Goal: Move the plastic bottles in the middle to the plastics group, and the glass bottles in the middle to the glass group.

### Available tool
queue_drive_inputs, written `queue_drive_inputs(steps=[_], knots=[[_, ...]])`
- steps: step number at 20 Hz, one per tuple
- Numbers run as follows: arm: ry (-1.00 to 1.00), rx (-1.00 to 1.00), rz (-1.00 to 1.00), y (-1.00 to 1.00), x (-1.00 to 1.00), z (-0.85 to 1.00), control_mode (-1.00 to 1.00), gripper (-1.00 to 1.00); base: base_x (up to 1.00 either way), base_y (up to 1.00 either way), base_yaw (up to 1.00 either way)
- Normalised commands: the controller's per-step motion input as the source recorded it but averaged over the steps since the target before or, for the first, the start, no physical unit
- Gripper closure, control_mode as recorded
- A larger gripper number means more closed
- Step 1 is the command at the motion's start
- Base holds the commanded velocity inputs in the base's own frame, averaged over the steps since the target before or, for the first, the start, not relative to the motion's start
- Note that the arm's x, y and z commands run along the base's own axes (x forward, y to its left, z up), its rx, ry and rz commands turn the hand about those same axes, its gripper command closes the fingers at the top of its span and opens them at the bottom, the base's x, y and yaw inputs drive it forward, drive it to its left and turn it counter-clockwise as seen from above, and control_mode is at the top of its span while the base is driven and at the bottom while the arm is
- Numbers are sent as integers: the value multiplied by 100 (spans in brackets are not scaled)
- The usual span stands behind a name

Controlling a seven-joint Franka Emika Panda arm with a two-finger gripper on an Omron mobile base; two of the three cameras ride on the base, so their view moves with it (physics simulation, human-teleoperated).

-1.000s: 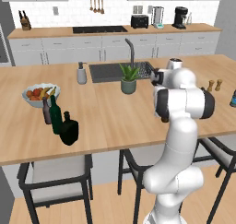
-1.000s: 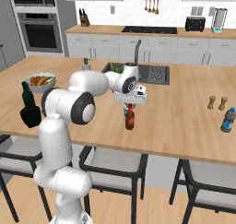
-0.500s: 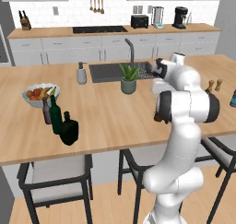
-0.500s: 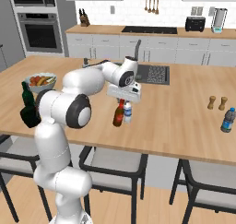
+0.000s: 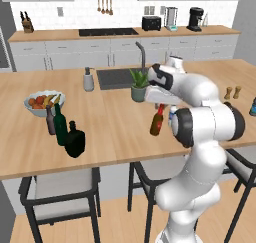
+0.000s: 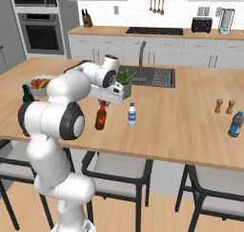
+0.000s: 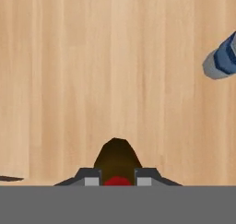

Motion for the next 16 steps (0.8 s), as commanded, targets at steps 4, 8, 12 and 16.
queue_drive_inputs(steps=[4, 8, 12, 16], knots=[[0, -1, 0, 96, -6, 0, -100, 100, 0, 0, 0], [1, -2, 0, 98, 12, 9, -100, 100, 0, 0, 0], [0, -8, 0, 100, 20, 5, -100, 100, 0, 0, 0], [0, -9, 0, 97, 18, 0, -100, 100, 0, 0, 0]])
